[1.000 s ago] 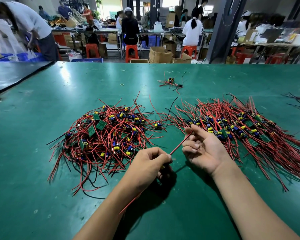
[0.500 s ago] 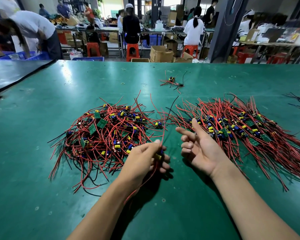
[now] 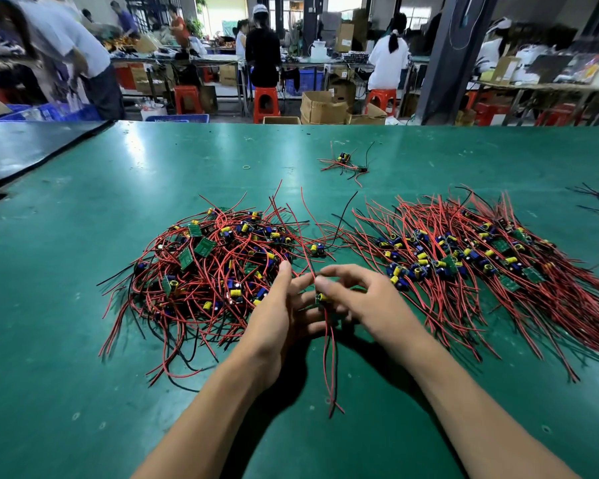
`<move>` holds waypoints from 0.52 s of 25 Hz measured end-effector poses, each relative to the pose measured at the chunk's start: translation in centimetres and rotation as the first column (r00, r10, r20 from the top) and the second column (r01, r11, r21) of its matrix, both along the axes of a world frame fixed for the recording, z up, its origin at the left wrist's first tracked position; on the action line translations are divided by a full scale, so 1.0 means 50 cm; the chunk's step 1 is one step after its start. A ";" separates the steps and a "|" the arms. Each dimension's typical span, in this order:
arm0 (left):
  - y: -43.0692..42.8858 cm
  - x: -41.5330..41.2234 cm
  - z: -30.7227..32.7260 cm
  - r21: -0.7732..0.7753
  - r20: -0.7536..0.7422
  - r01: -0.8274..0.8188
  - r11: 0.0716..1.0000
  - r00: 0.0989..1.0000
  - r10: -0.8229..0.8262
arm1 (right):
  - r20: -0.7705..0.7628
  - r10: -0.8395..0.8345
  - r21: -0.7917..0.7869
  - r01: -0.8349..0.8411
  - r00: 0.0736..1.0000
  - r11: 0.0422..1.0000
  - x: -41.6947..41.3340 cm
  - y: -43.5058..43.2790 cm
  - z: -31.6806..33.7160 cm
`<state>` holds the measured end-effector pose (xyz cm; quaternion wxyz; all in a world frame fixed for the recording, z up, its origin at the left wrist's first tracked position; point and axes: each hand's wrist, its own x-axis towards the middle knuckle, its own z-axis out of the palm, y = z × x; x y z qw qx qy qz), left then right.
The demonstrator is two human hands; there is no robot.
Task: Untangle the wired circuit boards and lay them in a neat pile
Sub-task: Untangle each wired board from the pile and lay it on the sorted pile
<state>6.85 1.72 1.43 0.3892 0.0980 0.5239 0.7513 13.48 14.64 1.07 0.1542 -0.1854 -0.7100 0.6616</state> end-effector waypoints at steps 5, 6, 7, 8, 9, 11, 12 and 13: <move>0.003 0.003 -0.004 -0.006 -0.038 0.016 1.000 0.999 -0.016 | -0.084 -0.175 0.533 0.192 0.981 0.824 -0.008 -0.007 -0.012; 0.004 0.004 -0.005 -0.027 -0.057 0.014 1.000 0.998 -0.015 | -0.109 -0.222 0.539 0.245 0.969 0.806 -0.006 0.007 -0.009; 0.006 0.004 -0.006 -0.048 -0.071 0.005 0.999 0.997 -0.009 | -0.127 -0.276 0.562 0.298 0.953 0.771 -0.003 0.026 -0.005; 0.006 0.004 -0.007 -0.064 -0.079 -0.007 0.998 0.997 0.002 | -0.140 -0.330 0.602 0.345 0.934 0.720 0.002 0.049 -0.003; 0.006 0.003 -0.008 -0.075 -0.087 -0.014 0.997 0.996 0.008 | -0.149 -0.385 0.643 0.385 0.911 0.662 0.009 0.072 0.000; 0.005 0.002 -0.009 -0.088 -0.108 -0.012 0.996 0.994 0.003 | -0.127 -0.498 0.708 0.430 0.857 0.560 0.025 0.109 0.005; 0.004 0.002 -0.010 -0.093 -0.115 -0.014 0.996 0.993 0.004 | -0.120 -0.545 0.739 0.441 0.830 0.509 0.031 0.118 0.007; 0.005 0.001 -0.010 -0.097 -0.114 -0.019 0.995 0.993 0.008 | -0.142 -0.567 0.768 0.452 0.811 0.455 0.035 0.120 0.007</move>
